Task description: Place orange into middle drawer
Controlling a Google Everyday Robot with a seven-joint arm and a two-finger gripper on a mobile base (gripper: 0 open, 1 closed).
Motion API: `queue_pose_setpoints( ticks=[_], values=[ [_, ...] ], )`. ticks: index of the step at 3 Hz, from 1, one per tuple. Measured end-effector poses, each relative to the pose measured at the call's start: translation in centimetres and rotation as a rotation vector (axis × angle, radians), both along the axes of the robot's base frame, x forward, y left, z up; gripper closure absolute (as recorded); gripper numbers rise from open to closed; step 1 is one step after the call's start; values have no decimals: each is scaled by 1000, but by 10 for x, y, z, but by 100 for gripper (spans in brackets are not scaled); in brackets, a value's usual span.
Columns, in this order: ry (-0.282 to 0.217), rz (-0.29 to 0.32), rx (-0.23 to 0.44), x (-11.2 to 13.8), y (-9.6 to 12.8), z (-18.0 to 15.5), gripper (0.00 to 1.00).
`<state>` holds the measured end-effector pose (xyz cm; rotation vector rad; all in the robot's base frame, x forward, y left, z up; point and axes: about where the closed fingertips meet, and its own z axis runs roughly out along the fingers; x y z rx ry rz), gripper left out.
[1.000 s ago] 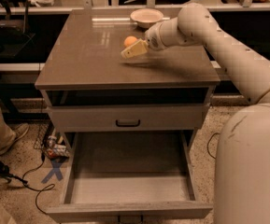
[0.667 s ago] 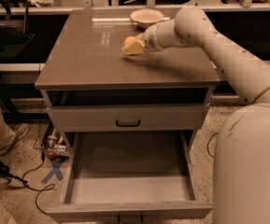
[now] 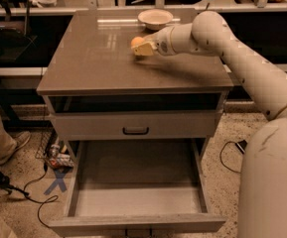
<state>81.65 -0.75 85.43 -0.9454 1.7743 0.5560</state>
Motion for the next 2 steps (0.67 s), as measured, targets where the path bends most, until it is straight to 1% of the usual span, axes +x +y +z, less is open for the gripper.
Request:
queue_pose_setpoints(
  ticks=[1,2],
  values=[
    [-60,-32,6,-25,-31,26,100],
    [-97,-44,-57,-81,-86,52,100]
  ],
)
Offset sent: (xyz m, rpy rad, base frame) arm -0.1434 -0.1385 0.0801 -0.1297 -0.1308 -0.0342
